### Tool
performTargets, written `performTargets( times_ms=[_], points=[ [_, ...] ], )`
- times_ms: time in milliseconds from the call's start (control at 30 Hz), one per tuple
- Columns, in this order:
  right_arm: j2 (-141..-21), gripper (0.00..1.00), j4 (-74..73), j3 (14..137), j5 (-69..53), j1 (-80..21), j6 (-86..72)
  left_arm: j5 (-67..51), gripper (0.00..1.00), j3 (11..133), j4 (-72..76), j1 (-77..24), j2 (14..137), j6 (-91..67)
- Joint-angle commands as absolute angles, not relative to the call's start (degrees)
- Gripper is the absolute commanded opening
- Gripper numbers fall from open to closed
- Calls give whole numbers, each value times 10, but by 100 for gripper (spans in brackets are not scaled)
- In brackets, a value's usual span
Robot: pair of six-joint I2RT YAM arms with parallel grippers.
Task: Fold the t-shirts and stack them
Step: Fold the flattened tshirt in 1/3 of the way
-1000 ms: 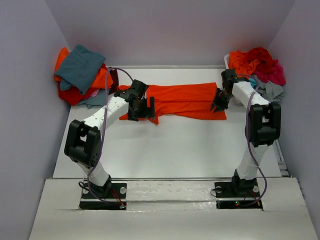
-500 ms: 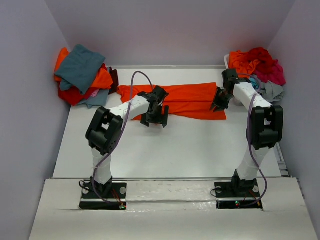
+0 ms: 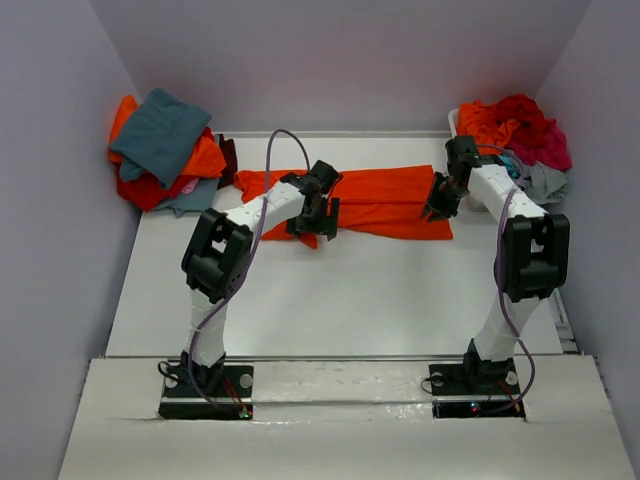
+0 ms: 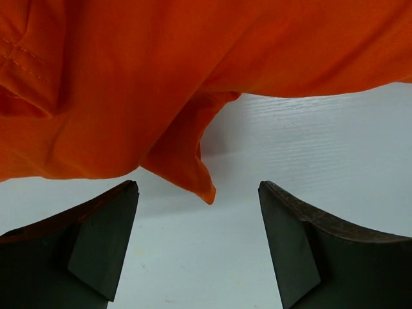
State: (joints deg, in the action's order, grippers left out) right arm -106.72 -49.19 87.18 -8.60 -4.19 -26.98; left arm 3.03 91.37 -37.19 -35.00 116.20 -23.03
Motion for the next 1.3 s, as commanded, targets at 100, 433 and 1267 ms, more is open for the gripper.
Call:
performTargets(
  times_ms=[100,433,1267],
  points=[
    [-1043,30,-485,875,-75,-45,-267,55,82,921,-403,-349,1167,-226],
    [-1057,30,-505,868,-21,-45,-274,52,78,852,-382,-349,1136,-236],
    [-1068,30,-513,871,17,-45,-288,92,71,918,-381,-349,1165,-207]
  ],
)
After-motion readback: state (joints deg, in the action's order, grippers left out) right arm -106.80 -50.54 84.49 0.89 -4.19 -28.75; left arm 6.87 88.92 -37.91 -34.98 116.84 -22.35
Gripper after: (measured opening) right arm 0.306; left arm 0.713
